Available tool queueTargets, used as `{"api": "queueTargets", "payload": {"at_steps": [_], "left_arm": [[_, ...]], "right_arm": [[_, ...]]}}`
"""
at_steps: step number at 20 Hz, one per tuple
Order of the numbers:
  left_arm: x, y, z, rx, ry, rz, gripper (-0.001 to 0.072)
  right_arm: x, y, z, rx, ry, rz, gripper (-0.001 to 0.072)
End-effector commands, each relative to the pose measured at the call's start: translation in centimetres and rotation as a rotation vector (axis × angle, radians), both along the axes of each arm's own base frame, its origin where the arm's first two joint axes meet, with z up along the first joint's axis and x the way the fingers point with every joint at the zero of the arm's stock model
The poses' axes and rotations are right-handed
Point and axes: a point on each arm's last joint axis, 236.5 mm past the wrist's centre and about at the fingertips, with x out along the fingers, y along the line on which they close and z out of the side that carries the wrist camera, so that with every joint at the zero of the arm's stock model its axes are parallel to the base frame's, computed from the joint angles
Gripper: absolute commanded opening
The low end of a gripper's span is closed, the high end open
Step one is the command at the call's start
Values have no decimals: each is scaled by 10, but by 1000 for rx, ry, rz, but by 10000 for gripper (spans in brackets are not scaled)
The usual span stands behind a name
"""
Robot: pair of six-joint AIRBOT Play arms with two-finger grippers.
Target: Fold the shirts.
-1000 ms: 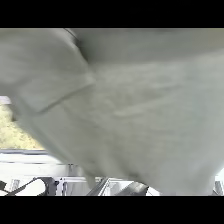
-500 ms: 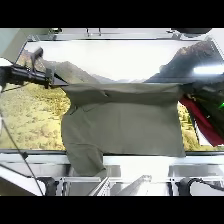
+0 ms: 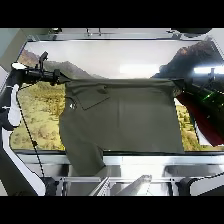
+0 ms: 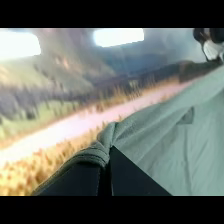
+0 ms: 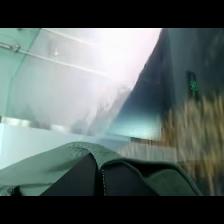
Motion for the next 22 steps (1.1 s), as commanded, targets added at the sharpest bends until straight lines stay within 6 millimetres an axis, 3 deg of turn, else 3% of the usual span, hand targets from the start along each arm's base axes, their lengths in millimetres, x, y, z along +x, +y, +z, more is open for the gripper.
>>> {"api": "queueTargets", "payload": {"at_steps": [1, 7, 11, 16, 22], "left_arm": [[15, 8, -4, 27, -32, 48, 19], [-15, -3, -10, 20, -10, -88, 17], [-30, 9, -15, 30, 42, -111, 16], [-62, 22, -37, 126, 181, -177, 16], [-73, 24, -40, 143, 236, -192, 17]], "right_arm": [[11, -5, 3, 12, -17, -6, 19], [-23, 28, -19, -63, 46, 210, 19], [-40, 30, -41, -115, 136, 261, 19], [-40, 25, -46, -131, 160, 245, 19], [-45, 21, -57, -146, 218, 240, 19]]}}
